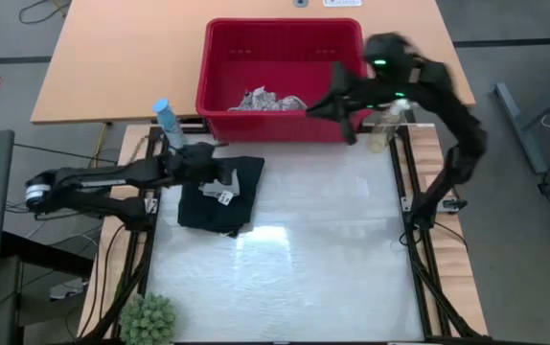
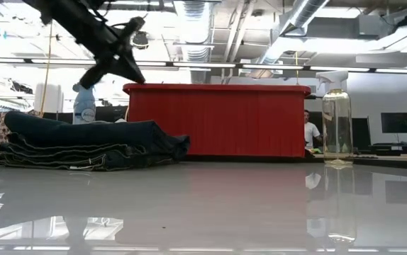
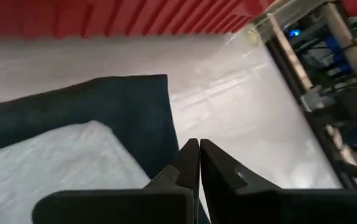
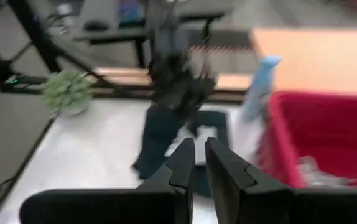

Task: Fold Laundry from Bin
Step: Stack the gray shorts on top of the blue jeans

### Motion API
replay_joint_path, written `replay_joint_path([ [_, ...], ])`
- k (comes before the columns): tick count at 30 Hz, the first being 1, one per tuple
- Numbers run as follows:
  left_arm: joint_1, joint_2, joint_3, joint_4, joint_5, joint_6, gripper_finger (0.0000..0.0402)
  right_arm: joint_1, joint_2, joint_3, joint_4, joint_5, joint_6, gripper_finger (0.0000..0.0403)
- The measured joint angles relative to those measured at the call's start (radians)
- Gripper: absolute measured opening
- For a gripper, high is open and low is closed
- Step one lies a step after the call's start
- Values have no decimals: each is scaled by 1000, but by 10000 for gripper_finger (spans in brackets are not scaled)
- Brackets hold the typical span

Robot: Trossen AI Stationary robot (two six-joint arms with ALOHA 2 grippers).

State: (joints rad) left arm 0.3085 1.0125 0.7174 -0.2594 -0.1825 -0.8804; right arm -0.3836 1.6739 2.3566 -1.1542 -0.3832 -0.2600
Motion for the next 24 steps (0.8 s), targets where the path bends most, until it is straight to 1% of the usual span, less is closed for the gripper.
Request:
replay_joint_path([
  [2,-34,72,0,55,-23,0,0,11,-51,0,2,76,0,65],
  [4,-62,143,0,135,-18,4,0,26,-93,0,11,142,6,65],
  [5,-74,180,1,171,-16,7,0,31,-107,0,13,166,12,65],
  [7,-88,252,11,190,-14,7,0,38,-135,0,22,199,24,65],
  [11,-100,385,41,191,-25,47,0,44,-176,0,23,203,27,65],
  [16,-108,515,61,189,4,67,0,43,-184,0,21,203,49,65],
  [19,-106,547,62,151,12,66,0,43,-181,-2,2,203,50,65],
  [24,-104,555,64,41,8,75,0,44,-182,-2,-14,203,51,65],
])
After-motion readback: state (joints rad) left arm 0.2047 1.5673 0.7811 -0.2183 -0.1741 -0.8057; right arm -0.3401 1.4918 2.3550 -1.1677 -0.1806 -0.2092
